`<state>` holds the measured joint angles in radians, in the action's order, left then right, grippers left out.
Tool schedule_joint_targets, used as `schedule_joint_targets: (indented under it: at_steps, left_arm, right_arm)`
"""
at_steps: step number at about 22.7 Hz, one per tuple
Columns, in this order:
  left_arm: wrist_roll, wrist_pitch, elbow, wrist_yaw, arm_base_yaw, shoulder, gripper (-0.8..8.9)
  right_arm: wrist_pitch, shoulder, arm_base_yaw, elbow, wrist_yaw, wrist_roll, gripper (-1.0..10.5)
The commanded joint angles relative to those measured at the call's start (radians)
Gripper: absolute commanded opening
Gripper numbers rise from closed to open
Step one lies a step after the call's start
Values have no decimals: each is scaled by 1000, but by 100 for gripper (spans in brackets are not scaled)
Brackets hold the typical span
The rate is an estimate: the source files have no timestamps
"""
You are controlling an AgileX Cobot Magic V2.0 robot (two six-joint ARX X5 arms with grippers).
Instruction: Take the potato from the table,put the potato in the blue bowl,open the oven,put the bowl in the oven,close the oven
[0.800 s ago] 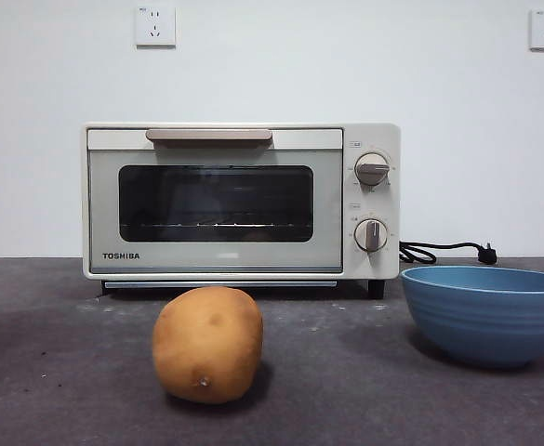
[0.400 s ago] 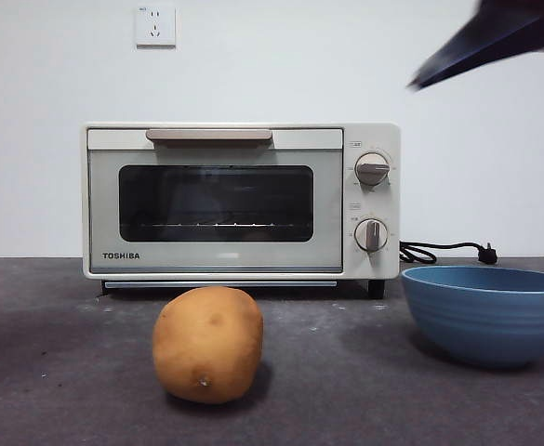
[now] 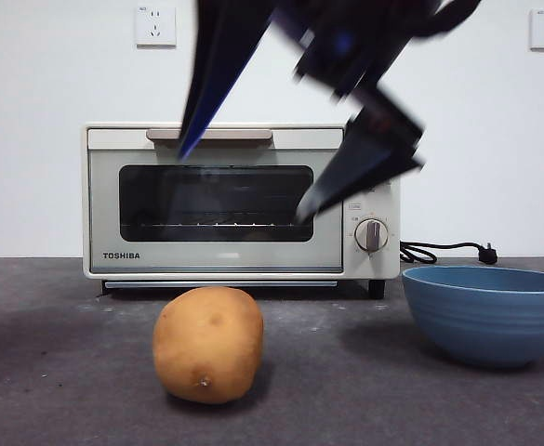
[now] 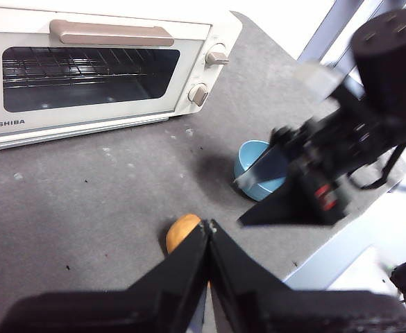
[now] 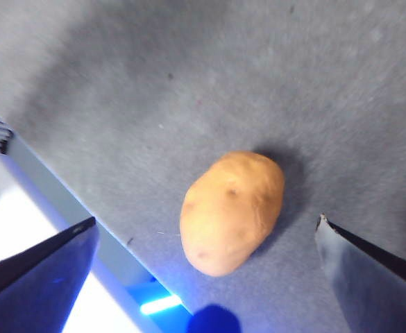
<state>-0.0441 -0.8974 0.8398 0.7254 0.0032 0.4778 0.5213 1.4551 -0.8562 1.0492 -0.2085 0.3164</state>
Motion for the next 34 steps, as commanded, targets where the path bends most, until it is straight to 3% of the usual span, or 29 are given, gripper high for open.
schedule_joint_targets:
  at_steps: [1, 9, 12, 14, 18, 23, 27, 32, 34]
  left_arm:
    - [16, 6, 0, 7, -4, 0, -8]
    - [16, 5, 0, 8, -4, 0, -8]
    - [16, 5, 0, 8, -4, 0, -8]
    - [16, 5, 0, 8, -4, 0, -8]
    - [16, 5, 0, 8, -4, 0, -8]
    - [16, 6, 0, 8, -4, 0, -8]
    - [16, 5, 0, 8, -4, 0, -8]
    - [19, 6, 0, 8, -4, 0, -8]
    - [19, 6, 0, 8, -4, 0, -8]
  right_arm:
    - [-33, 71, -25, 2, 14, 43, 728]
    - [-80, 232, -70, 2, 117, 53, 727]
    - [-100, 271, -85, 2, 118, 53, 717]
    - [-111, 287, -102, 2, 119, 53, 550]
    - [-111, 289, -115, 2, 136, 32, -30]
    - [-108, 220, -112, 3, 144, -7, -12]
    - [-11, 44, -97, 3, 229, -69, -12]
    - [240, -218, 32, 3, 388, -165, -12]
    - [299, -269, 122, 3, 391, -184, -12]
